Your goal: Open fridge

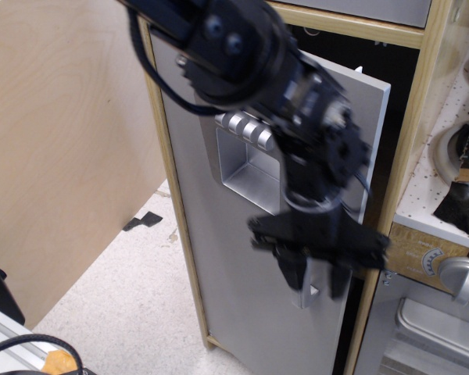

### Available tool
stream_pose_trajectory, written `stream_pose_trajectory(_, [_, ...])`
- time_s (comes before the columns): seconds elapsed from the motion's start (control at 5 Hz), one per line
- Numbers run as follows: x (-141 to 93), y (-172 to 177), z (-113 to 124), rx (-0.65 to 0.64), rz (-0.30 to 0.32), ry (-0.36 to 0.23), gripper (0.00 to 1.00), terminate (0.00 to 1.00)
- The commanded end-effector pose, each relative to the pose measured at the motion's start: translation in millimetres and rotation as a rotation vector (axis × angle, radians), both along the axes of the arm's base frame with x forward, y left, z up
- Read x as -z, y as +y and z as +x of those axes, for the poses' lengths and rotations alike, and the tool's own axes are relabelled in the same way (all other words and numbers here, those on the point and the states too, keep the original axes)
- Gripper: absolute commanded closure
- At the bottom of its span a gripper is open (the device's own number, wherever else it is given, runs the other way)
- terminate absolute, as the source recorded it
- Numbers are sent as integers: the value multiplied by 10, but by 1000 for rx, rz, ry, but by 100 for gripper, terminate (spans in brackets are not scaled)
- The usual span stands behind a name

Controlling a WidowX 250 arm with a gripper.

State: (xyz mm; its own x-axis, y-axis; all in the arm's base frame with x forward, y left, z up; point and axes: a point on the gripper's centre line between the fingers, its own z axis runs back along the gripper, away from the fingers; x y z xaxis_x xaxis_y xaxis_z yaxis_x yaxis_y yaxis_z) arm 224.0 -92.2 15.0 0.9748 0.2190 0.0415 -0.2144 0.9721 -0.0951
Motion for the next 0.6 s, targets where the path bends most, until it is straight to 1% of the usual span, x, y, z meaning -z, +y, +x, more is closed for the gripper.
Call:
stream_pose_trajectory(0.0, [-130,-433,212,213,-43,37,0,0])
stream_pose_trajectory(0.2, [-188,-619,422,349,-42,16,0,0])
stream_pose_trajectory(0.4, [-258,-734,672,480,1,-46,0,0])
